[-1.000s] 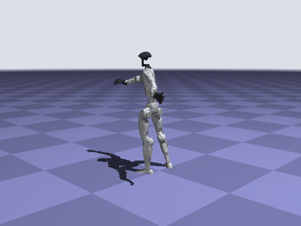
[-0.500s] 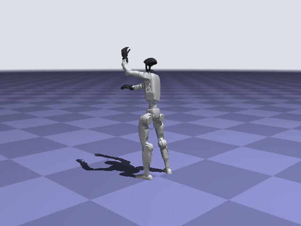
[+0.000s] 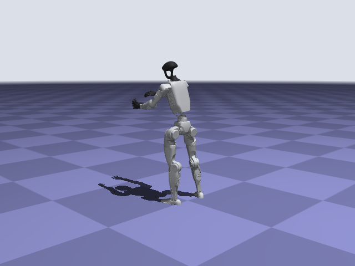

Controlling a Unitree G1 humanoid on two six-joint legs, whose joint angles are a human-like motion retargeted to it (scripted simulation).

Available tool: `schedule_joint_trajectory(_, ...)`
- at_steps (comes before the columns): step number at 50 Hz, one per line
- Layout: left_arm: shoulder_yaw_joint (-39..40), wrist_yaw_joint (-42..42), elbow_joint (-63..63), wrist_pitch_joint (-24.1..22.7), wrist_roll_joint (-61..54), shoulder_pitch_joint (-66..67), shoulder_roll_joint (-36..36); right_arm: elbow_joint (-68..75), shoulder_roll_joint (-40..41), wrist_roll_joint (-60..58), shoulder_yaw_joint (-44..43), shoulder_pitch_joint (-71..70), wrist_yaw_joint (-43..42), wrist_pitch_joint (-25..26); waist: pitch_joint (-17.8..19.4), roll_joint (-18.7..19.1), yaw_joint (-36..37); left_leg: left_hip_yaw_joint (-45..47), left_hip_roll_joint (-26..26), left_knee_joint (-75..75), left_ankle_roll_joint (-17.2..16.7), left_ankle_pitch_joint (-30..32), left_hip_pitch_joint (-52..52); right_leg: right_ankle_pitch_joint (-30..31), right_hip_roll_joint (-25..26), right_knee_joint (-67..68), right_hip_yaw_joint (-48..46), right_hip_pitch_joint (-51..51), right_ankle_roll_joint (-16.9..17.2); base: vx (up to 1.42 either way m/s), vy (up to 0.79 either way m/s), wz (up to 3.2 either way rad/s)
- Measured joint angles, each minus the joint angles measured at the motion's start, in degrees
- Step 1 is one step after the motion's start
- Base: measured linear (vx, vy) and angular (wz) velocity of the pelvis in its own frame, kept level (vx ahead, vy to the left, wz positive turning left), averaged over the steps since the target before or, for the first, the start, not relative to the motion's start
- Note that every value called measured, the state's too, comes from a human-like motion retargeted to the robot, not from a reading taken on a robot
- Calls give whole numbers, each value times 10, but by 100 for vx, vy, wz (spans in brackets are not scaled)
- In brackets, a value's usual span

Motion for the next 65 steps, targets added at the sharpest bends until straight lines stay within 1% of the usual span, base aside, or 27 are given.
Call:
schedule_joint_trajectory(5,61,-77,-55,14,-76,195,40,-33,-48,79,-84,53,7,5,-16,-30,50,-29,6,0,3,-6,4,-23,1,25,-25,11,-8,13,-2,51)
schedule_joint_trajectory(7,91,-89,-43,22,-95,278,54,-38,-72,115,-114,75,6,4,-19,-40,76,-42,7,0,3,-8,4,-33,-1,37,-35,15,-10,14,0,63)
schedule_joint_trajectory(8,106,-86,-31,24,-107,318,62,-48,-94,121,-88,86,20,7,-21,-44,90,-49,7,0,3,-7,3,-38,-3,42,-40,15,-13,14,1,65)
schedule_joint_trajectory(9,126,-81,-12,26,-112,356,68,-51,-111,133,-84,98,26,7,-22,-48,105,-56,6,0,3,-8,2,-43,-4,48,-44,17,-14,14,2,67)
schedule_joint_trajectory(11,178,-67,40,28,-115,427,80,-49,-140,157,-101,123,28,3,-24,-52,135,-71,4,0,2,-9,2,-53,-8,59,-52,21,-15,14,3,71)
schedule_joint_trajectory(15,333,-21,152,24,-117,538,113,-36,-198,171,-136,180,25,-3,-26,-51,195,-102,-4,0,0,-10,2,-71,-16,77,-67,32,-20,13,4,77)
schedule_joint_trajectory(18,481,26,208,14,-139,595,150,-21,-242,172,-168,220,22,-6,-29,-39,233,-127,-11,0,-4,-8,1,-79,-21,84,-80,42,-26,10,5,82)
schedule_joint_trajectory(21,623,74,239,2,-189,638,191,-6,-281,172,-203,252,23,-8,-35,-17,260,-151,-19,0,-7,-4,0,-81,-26,89,-95,54,-31,6,5,82)
schedule_joint_trajectory(25,766,134,277,-17,-246,675,267,12,-324,165,-229,273,21,-16,-46,19,279,-178,-28,0,-11,4,-4,-77,-32,89,-116,67,-35,1,4,70)
schedule_joint_trajectory(27,820,145,294,-26,-264,684,317,12,-343,165,-222,275,25,-21,-53,38,283,-187,-31,0,-13,8,-7,-73,-33,86,-125,72,-34,-2,2,50)
schedule_joint_trajectory(30,888,132,297,-35,-280,694,396,5,-364,180,-208,271,43,-27,-64,64,282,-195,-35,0,-17,14,-12,-66,-34,79,-135,76,-33,-4,0,32)
schedule_joint_trajectory(33,940,131,256,-58,-271,692,474,-5,-371,171,-201,263,45,-25,-76,85,274,-196,-38,0,-20,18,-17,-61,-34,69,-140,78,-30,-6,-2,11)
schedule_joint_trajectory(35,974,138,198,-102,-325,664,529,-7,-366,164,-189,257,41,-23,-84,95,264,-195,-38,0,-22,21,-20,-59,-33,63,-142,77,-28,-7,-3,0)
schedule_joint_trajectory(37,973,104,117,-138,-371,633,577,-6,-349,159,-176,247,43,-21,-89,100,246,-192,-40,0,-23,23,-23,-56,-33,58,-141,76,-26,-7,-2,-6)
schedule_joint_trajectory(40,949,116,17,-185,-372,580,653,0,-316,145,-152,225,34,-17,-93,105,211,-187,-40,0,-23,25,-26,-54,-33,54,-138,72,-23,-7,-3,-13)
schedule_joint_trajectory(42,905,115,-70,-204,-359,526,695,10,-282,140,-131,200,36,-13,-92,105,178,-182,-39,0,-23,27,-27,-54,-33,55,-133,68,-23,-7,-4,-21)
schedule_joint_trajectory(46,784,104,-229,-210,-325,402,748,21,-208,141,-71,138,48,-9,-84,116,102,-169,-30,0,-23,27,-24,-56,-28,60,-116,58,-23,-6,-6,-36)
schedule_joint_trajectory(47,721,106,-270,-208,-307,343,742,24,-191,143,-50,120,52,-8,-82,123,86,-165,-27,0,-23,26,-22,-57,-25,62,-111,56,-23,-6,-9,-50)
schedule_joint_trajectory(48,604,119,-315,-205,-271,234,712,31,-181,147,-23,102,56,-8,-81,137,77,-161,-23,0,-23,26,-18,-59,-23,64,-104,55,-24,-6,-8,-58)
schedule_joint_trajectory(50,273,141,-359,-192,-199,-75,611,33,-197,154,-1,108,59,-9,-96,151,100,-148,-16,0,-20,23,-11,-59,-18,65,-87,51,-24,-5,-6,-73)
schedule_joint_trajectory(51,106,146,-341,-182,-182,-228,552,29,-201,156,-25,127,57,-9,-102,134,116,-139,-14,0,-18,22,-10,-59,-16,65,-77,46,-24,-4,-4,-84)
schedule_joint_trajectory(52,-27,148,-326,-171,-170,-344,499,25,-201,157,-43,140,55,-9,-106,119,126,-131,-12,0,-15,20,-8,-58,-15,66,-67,42,-24,-4,-4,-84)
schedule_joint_trajectory(53,-91,139,-320,-158,-168,-386,460,22,-188,159,-48,139,53,-8,-106,110,122,-124,-10,0,-13,19,-6,-58,-13,66,-58,38,-23,-4,-4,-79)
schedule_joint_trajectory(55,-186,114,-305,-123,-164,-429,385,18,-161,161,-52,130,48,-6,-103,93,109,-110,-8,0,-7,16,-1,-58,-11,67,-40,32,-22,-4,-3,-75)
schedule_joint_trajectory(58,-258,66,-266,-62,-137,-417,279,17,-119,163,-42,101,45,-6,-96,75,83,-91,-4,0,0,12,5,-58,-7,69,-15,22,-19,-5,-2,-70)
schedule_joint_trajectory(61,-277,27,-205,-13,-76,-360,173,17,-78,151,-26,69,46,-9,-86,61,54,-73,0,0,5,9,11,-58,-3,72,8,13,-17,-6,-1,-65)
schedule_joint_trajectory(65,-236,10,-90,20,31,-241,37,12,-25,103,-7,33,39,-13,-71,40,16,-50,4,0,8,4,19,-57,3,74,35,4,-14,-5,0,-59)
